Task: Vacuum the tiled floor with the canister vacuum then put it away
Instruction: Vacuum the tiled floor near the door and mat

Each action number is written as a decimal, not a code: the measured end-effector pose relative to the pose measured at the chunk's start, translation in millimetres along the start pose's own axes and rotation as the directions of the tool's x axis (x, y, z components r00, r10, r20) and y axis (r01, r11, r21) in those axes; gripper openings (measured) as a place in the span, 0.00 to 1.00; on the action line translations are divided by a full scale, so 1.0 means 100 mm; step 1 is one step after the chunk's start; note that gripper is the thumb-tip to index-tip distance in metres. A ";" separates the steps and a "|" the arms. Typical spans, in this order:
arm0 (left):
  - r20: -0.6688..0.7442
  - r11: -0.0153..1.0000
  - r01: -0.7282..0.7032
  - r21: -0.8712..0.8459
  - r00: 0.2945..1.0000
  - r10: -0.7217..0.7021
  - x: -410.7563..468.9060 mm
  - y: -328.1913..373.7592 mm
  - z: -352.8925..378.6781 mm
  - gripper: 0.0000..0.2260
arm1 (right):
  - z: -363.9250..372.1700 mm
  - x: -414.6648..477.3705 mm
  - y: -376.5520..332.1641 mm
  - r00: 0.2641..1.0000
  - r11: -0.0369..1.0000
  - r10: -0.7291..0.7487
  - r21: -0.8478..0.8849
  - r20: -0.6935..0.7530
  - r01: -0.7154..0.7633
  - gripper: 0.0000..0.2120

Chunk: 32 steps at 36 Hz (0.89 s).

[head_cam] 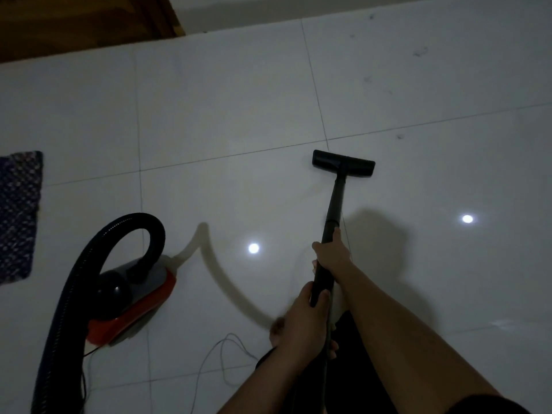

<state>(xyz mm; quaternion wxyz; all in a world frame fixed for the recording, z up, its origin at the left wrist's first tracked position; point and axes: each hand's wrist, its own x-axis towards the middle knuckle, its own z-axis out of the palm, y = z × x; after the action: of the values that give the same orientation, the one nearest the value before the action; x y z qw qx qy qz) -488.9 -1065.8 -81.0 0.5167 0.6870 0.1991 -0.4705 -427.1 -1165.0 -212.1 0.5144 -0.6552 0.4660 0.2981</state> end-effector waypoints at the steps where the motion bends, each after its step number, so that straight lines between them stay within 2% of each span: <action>1: 0.006 1.000 -0.001 0.011 1.000 0.001 -0.01 -0.01 0.02 0.09 | -0.02 -0.01 0.04 1.000 1.000 0.004 0.008 -0.006 -0.004 0.40; 7: 0.035 1.000 0.016 0.017 0.999 -0.016 0.03 -0.04 0.26 0.12 | -0.25 0.04 0.26 0.998 0.998 0.048 0.043 -0.038 -0.047 0.39; 12: 0.061 1.000 0.028 0.006 0.998 -0.028 0.10 0.06 0.51 0.06 | -0.50 0.15 0.28 0.999 0.999 0.029 0.037 -0.046 -0.027 0.39; 16: 0.090 1.000 0.029 -0.002 0.996 -0.029 0.19 0.22 0.70 0.07 | -0.77 0.25 0.21 0.998 0.997 0.036 0.064 -0.046 -0.034 0.39; 20: 0.092 0.999 0.031 -0.017 0.995 -0.029 0.34 0.45 0.91 0.04 | -1.03 0.43 0.08 0.997 0.996 0.058 0.068 -0.045 -0.055 0.39; 24: 0.090 1.000 0.012 -0.019 0.996 -0.010 0.51 0.72 1.14 0.10 | -1.31 0.63 -0.08 0.996 0.996 0.073 0.062 -0.045 -0.070 0.40; 28: 0.070 0.999 0.033 -0.032 0.997 -0.031 0.71 0.95 1.41 0.06 | -1.67 0.79 -0.25 0.998 0.998 0.048 0.032 -0.027 -0.047 0.38; 32: 0.064 0.993 0.088 -0.074 0.994 -0.084 0.90 1.21 1.65 0.14 | -2.01 0.97 -0.44 0.999 0.999 0.049 -0.014 -0.014 -0.049 0.39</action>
<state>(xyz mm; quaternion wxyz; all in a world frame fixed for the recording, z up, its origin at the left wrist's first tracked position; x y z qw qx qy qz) -427.0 -1279.9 -98.6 0.5278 0.6428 0.2308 -0.5049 -366.4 -1384.5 -220.3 0.4993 -0.6491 0.4833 0.3096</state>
